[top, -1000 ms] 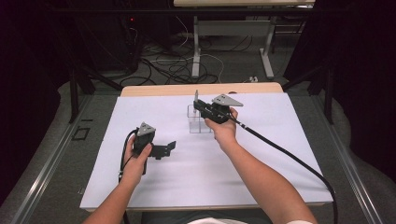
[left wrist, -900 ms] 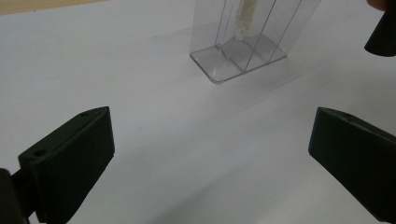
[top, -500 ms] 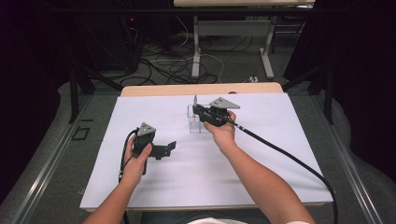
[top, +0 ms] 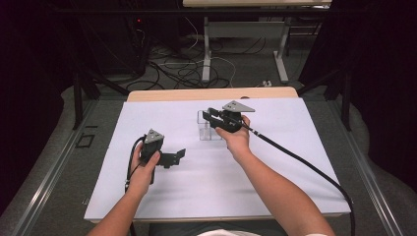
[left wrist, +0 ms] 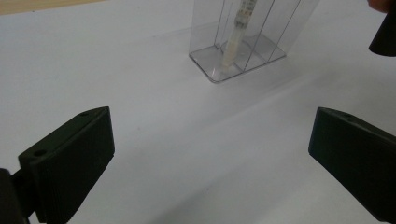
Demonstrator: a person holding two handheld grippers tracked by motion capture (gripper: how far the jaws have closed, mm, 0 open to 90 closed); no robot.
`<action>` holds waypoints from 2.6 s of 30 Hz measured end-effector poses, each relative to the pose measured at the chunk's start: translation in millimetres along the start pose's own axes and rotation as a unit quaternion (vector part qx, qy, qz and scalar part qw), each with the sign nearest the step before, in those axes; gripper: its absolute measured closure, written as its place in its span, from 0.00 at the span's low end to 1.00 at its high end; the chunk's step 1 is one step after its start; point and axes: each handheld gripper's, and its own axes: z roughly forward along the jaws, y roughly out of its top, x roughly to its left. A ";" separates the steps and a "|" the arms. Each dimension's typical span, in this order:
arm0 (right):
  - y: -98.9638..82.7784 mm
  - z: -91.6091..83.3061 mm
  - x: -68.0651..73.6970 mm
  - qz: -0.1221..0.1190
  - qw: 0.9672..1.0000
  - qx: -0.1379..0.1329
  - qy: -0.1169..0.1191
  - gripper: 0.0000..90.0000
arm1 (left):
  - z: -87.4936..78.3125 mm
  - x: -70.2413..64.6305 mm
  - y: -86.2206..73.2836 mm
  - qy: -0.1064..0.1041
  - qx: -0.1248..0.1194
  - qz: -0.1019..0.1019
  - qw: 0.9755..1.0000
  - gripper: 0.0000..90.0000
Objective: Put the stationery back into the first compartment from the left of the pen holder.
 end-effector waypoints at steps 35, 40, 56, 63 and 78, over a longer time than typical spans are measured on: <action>60.1 -85.6 -14.3 -0.081 0.990 0.113 -0.037 0.12 | -2.8 4.3 0.2 0.008 -0.003 -0.012 1.000 0.00; 61.3 -97.4 -14.4 -0.092 0.982 0.152 -0.061 0.01 | -3.9 6.3 0.5 0.007 0.001 -0.011 1.000 0.00; 52.9 -145.0 -43.7 -0.056 0.977 0.164 -0.122 0.00 | -5.5 11.0 -0.1 0.015 -0.004 -0.017 1.000 0.00; 27.7 -164.3 -60.2 -0.026 0.982 0.135 -0.128 0.01 | -5.8 12.5 -0.7 0.017 -0.003 -0.018 1.000 0.00; -35.9 -185.7 -93.0 0.032 0.972 0.146 -0.183 0.04 | -5.9 16.1 -2.0 0.022 -0.001 -0.026 0.999 0.00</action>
